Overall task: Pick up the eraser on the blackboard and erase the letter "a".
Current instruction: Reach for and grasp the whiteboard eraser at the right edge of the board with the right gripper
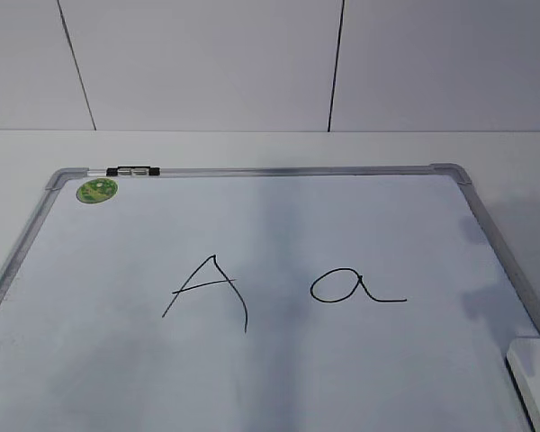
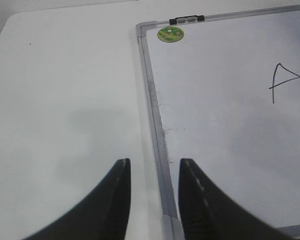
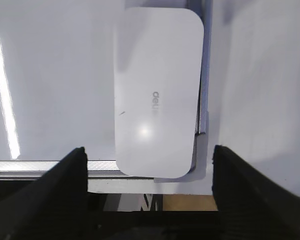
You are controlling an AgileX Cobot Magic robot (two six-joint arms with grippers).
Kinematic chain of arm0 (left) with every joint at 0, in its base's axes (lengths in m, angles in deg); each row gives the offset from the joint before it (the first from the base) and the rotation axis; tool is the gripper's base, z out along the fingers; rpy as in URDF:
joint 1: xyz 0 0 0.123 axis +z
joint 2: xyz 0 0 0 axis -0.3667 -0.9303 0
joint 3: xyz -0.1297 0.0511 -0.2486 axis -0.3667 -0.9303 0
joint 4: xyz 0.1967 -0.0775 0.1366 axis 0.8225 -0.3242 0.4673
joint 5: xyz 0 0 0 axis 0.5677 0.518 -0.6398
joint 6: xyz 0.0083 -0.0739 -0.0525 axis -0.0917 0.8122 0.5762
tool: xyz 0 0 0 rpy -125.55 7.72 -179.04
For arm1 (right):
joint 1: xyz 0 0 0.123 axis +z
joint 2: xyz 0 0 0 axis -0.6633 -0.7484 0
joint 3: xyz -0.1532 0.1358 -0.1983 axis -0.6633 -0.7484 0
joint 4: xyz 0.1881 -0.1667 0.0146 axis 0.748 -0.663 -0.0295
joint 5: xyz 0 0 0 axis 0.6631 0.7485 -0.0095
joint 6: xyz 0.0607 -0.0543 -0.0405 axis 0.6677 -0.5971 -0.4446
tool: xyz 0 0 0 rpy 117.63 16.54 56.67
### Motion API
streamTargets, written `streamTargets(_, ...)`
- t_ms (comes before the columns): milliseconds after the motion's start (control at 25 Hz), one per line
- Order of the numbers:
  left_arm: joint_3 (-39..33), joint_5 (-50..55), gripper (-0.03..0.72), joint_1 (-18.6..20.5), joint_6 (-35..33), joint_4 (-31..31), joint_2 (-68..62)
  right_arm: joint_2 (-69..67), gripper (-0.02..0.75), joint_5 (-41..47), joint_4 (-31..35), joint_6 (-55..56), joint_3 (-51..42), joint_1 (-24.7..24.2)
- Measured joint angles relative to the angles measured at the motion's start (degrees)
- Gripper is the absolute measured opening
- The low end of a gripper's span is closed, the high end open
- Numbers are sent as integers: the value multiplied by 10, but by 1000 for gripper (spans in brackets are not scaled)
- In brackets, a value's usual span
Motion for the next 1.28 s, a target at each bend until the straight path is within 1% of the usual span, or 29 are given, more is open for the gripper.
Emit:
streamTargets(1080,0,0,245,0,0,0,0,-1,594,-1,-7,-11,-10,-1)
streamTargets(1280,0,0,245,0,0,0,0,-1,649,-34,-7,-13,-11,-1)
